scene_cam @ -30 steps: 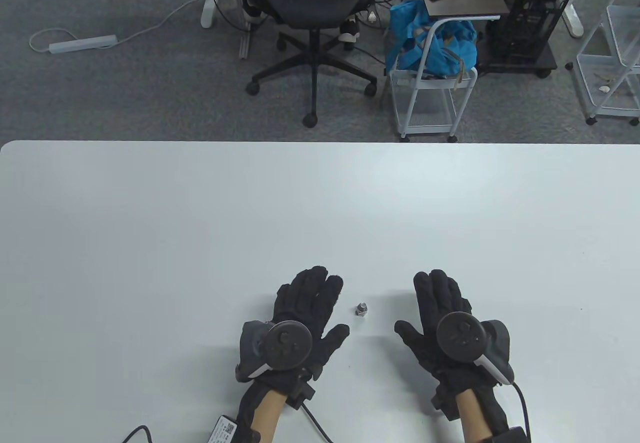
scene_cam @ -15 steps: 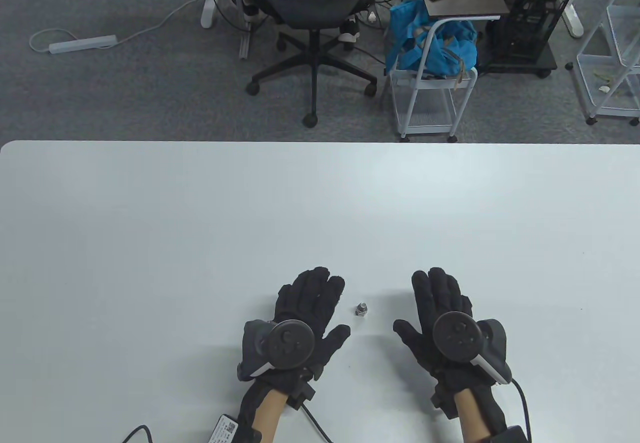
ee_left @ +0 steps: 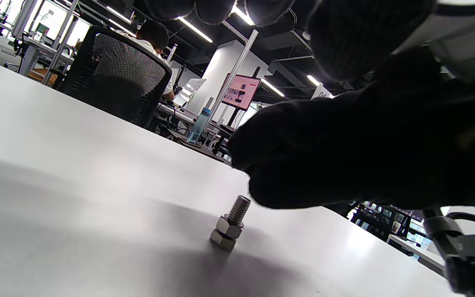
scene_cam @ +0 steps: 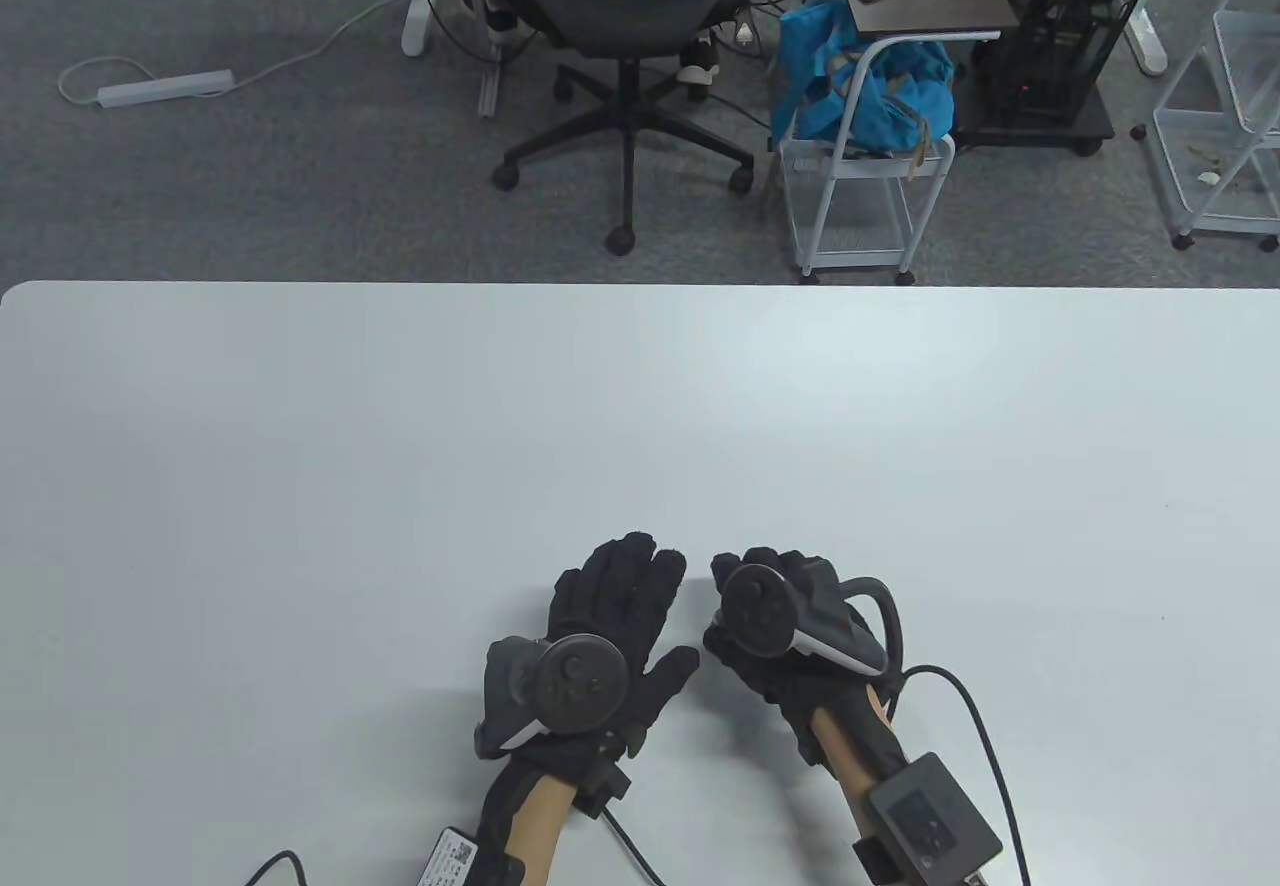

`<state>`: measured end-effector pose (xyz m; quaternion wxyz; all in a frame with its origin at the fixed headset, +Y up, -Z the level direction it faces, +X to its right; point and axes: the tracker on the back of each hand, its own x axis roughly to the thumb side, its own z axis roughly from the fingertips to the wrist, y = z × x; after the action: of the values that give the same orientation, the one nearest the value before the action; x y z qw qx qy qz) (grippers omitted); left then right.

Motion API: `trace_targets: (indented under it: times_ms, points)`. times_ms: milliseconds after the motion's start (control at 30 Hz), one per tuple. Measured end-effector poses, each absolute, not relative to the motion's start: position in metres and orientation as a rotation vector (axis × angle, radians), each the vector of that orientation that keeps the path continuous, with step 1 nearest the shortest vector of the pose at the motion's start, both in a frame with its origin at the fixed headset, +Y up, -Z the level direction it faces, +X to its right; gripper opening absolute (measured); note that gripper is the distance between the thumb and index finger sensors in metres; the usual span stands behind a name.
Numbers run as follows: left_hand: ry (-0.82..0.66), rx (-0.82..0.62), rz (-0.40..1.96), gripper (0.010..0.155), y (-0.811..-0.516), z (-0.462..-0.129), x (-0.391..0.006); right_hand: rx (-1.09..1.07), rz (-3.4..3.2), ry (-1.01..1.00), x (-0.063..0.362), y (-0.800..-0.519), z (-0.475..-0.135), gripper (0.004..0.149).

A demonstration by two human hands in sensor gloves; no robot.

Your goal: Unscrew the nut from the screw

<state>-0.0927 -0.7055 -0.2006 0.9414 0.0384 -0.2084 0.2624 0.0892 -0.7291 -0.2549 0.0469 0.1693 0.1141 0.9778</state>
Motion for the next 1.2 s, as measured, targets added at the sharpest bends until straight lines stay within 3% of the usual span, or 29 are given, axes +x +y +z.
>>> trace_targets:
  times_ms: [233,567,933,1200]
  points:
    - [-0.401,0.070,0.550,0.084,-0.707,-0.202,-0.096,0.501,3.080,0.520,0.072,-0.751,-0.270,0.069]
    - [-0.394,0.074,0.549,0.084,-0.708,-0.202,-0.097,0.562,3.135,0.430,0.064,-0.756,-0.271,0.051]
    - [-0.449,0.073,0.567,0.079,-0.715,-0.201,-0.082,0.385,2.831,0.131,0.096,-0.714,-0.237,0.052]
    - [-0.501,0.090,0.596,0.067,-0.716,-0.198,-0.067,0.184,2.494,0.073,0.132,-0.709,-0.213,0.052]
